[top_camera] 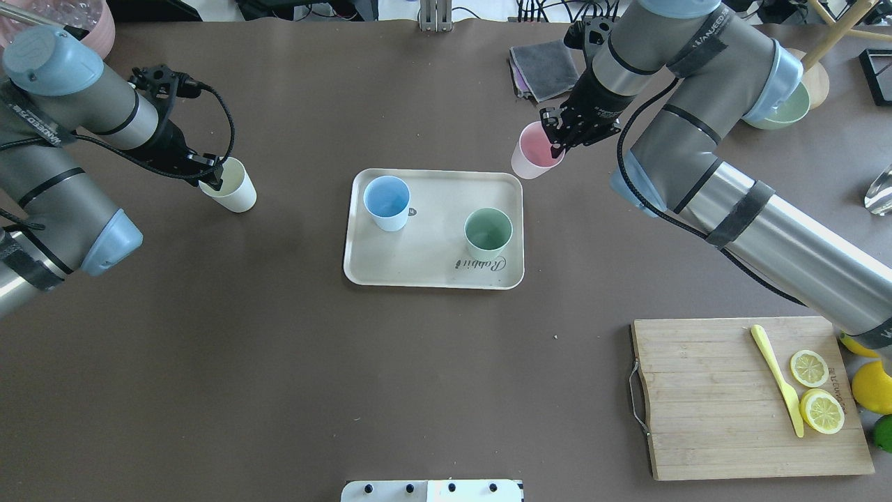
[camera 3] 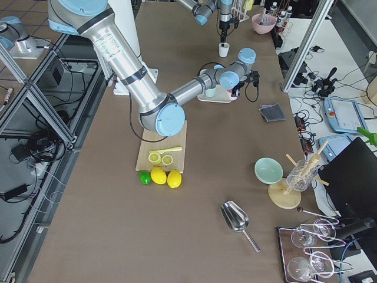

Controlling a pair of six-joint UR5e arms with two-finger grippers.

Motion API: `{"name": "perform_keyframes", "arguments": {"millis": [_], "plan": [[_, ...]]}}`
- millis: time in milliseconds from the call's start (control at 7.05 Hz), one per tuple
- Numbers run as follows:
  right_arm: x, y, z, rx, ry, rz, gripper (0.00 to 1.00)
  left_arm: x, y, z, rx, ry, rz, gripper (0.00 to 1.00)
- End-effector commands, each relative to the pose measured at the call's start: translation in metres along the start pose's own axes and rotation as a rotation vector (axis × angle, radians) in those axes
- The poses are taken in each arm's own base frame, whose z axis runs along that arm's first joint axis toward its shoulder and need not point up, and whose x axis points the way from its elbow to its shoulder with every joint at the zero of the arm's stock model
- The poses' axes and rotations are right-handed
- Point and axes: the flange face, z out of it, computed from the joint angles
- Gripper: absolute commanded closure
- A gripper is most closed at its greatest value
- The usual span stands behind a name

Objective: Place all cups on tray

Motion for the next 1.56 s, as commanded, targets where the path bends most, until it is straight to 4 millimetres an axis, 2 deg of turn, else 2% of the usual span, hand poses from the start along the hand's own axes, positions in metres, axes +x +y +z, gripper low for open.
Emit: {"name": "perform_keyframes", "arguments": {"millis": [0,142,284,425,567,709,851,993,1134,1276,1418], "plan": [[-0.017,0.015,0.024,0.011,0.005,-0.027,1.0,0.034,-0.018,-0.019,0.029,0.03,0.011,1.0],[-0.024,0.02,0.03,0.002,0.002,-0.038,1.0,0.066,-0.035,-0.035,0.056,0.063,-0.063,1.0],[-0.031,0.026,0.037,-0.01,-0.001,-0.042,1.0,0.09,-0.045,-0.047,0.074,0.088,-0.094,1.0],[-0.035,0.029,0.041,-0.016,-0.001,-0.041,1.0,0.101,-0.041,-0.059,0.088,0.109,-0.123,1.0],[-0.037,0.031,0.042,-0.016,-0.005,-0.046,0.42,0.131,-0.017,-0.055,0.073,0.141,-0.141,1.0],[-0.038,0.03,0.041,-0.011,-0.004,-0.047,0.01,0.165,0.012,-0.038,0.082,0.135,-0.145,1.0],[-0.038,0.029,0.037,-0.005,-0.007,-0.05,0.01,0.193,0.035,-0.019,0.082,0.126,-0.134,1.0],[-0.037,0.025,0.033,0.002,-0.008,-0.045,0.01,0.207,0.046,-0.016,0.071,0.14,-0.142,1.0],[-0.036,0.024,0.031,0.005,-0.007,-0.044,0.01,0.223,0.06,-0.003,0.073,0.129,-0.148,1.0],[-0.035,0.021,0.027,0.009,-0.009,-0.04,0.01,0.238,0.072,0.01,0.074,0.109,-0.135,1.0],[-0.03,0.018,0.023,0.013,-0.01,-0.034,0.01,0.246,0.072,0.009,0.061,0.091,-0.143,1.0]]}}
